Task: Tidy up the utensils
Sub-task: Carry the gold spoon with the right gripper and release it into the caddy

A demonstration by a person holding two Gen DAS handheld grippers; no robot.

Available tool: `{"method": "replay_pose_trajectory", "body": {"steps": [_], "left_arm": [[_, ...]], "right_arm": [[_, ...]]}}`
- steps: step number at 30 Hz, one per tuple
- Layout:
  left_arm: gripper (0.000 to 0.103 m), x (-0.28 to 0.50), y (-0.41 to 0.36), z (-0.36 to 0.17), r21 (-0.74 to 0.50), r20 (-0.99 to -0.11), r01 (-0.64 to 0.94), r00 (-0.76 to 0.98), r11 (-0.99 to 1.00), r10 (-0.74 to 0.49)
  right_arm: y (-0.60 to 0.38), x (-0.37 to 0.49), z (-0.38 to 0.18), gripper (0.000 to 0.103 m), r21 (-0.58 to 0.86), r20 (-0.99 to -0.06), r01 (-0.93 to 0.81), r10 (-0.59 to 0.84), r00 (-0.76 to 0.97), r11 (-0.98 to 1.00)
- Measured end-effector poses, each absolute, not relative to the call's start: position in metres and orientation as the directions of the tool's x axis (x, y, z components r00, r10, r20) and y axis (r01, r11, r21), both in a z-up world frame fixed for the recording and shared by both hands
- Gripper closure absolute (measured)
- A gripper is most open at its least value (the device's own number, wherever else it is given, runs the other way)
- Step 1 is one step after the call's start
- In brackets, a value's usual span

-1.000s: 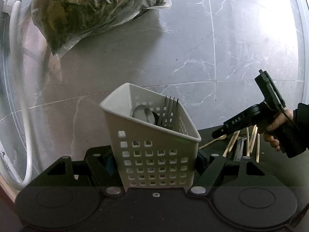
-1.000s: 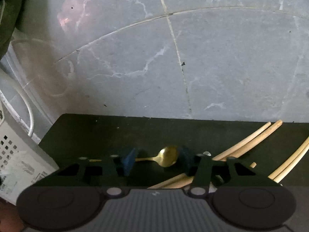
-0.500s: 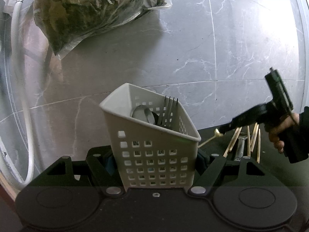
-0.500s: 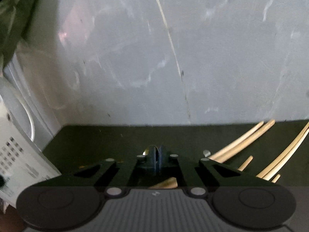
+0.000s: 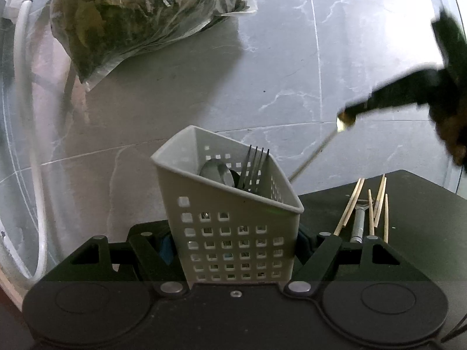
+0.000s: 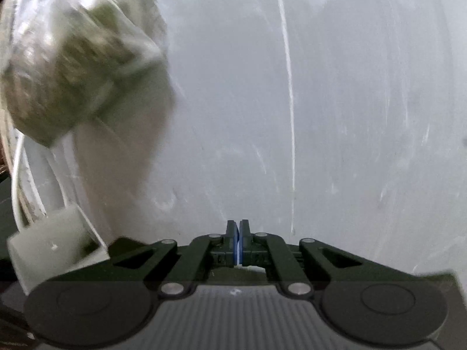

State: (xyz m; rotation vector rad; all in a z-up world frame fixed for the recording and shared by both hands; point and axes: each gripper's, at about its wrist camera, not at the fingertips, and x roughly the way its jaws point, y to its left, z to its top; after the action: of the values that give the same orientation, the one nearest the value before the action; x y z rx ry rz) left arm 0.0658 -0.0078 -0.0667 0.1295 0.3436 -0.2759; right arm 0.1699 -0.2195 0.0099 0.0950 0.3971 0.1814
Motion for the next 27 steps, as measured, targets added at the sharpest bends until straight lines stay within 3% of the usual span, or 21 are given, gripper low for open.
{"method": "replay_pose_trajectory", "body": {"steps": [5,9,15,19,27], "left_arm": [[0.026,0.066,-0.002,-0.068,0.075,-0.341,0.312,0.9,0.947,-0.269],[0.026,0.065,0.001,-0.069,0.074,-0.34,0.327,0.897,0.942,-0.284],[0.026,0.064,0.004,-0.07,0.069,-0.336,0.336,0.894,0.939,-0.295],[0.026,0.064,0.005,-0.07,0.068,-0.337,0.338,0.893,0.939,-0.297],[0.026,0.064,0.005,-0.07,0.068,-0.335,0.341,0.893,0.938,-0.3]], "right_arm": [[-0.194,0.136,0.075,0.102,0.03,-0.291,-0.228,0.226,0.929,0.973],[-0.158,0.124,0.108,0.102,-0.07,-0.277,-0.314,0.284,0.918,0.947],[-0.099,0.124,0.099,0.102,-0.223,-0.389,-0.468,0.362,0.847,0.855],[-0.073,0.132,0.075,0.102,-0.239,-0.47,-0.52,0.371,0.801,0.82],[-0.052,0.132,0.052,0.101,-0.255,-0.532,-0.56,0.369,0.762,0.788]]}}
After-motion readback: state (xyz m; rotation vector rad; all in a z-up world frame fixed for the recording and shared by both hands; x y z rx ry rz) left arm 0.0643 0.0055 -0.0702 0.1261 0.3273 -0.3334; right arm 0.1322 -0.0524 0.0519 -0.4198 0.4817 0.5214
